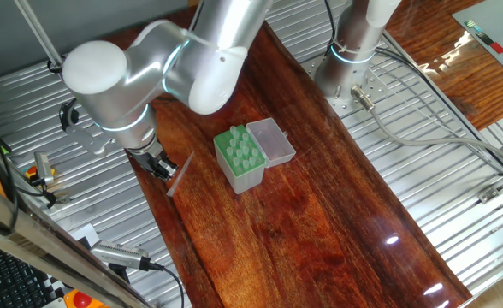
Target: Insert a large pipette tip into the holder for large pipette tips
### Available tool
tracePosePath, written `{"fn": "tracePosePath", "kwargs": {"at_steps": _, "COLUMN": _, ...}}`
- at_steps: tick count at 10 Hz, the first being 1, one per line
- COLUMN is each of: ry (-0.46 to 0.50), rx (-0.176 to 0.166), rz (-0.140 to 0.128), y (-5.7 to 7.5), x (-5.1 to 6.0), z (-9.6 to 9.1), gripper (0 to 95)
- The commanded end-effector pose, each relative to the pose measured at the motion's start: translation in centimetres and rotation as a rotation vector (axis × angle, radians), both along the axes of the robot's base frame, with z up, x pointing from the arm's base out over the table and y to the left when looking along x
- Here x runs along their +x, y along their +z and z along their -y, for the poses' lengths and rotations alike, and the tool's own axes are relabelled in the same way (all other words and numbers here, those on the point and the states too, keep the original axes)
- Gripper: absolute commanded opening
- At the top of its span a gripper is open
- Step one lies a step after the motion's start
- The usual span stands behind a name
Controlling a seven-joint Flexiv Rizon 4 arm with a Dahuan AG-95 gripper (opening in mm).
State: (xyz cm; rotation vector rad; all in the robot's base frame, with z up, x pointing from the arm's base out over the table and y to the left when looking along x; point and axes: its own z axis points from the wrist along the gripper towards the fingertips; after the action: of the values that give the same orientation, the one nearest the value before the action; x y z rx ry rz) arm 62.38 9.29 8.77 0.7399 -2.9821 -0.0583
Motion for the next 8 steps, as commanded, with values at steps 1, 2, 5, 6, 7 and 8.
{"fn": "tracePosePath", "kwargs": {"at_steps": 1, "ry": 0.016, "rx": -0.001, "rz": 0.0, "y": -1.3, "x": -0.2, "z": -0.7, "gripper": 19.0}}
{"fn": "tracePosePath", "kwargs": {"at_steps": 2, "ry": 0.02, "rx": -0.002, "rz": 0.003, "y": -2.4, "x": -0.5, "z": -1.2, "gripper": 19.0}}
{"fn": "tracePosePath", "kwargs": {"at_steps": 5, "ry": 0.062, "rx": 0.005, "rz": 0.008, "y": -4.4, "x": -0.4, "z": -1.1, "gripper": 19.0}}
{"fn": "tracePosePath", "kwargs": {"at_steps": 6, "ry": 0.073, "rx": 0.004, "rz": 0.013, "y": -5.0, "x": -0.2, "z": -1.1, "gripper": 19.0}}
{"fn": "tracePosePath", "kwargs": {"at_steps": 7, "ry": 0.088, "rx": 0.004, "rz": 0.015, "y": -5.6, "x": -0.2, "z": -1.0, "gripper": 19.0}}
{"fn": "tracePosePath", "kwargs": {"at_steps": 8, "ry": 0.108, "rx": 0.005, "rz": 0.014, "y": -6.1, "x": -0.1, "z": -0.9, "gripper": 19.0}}
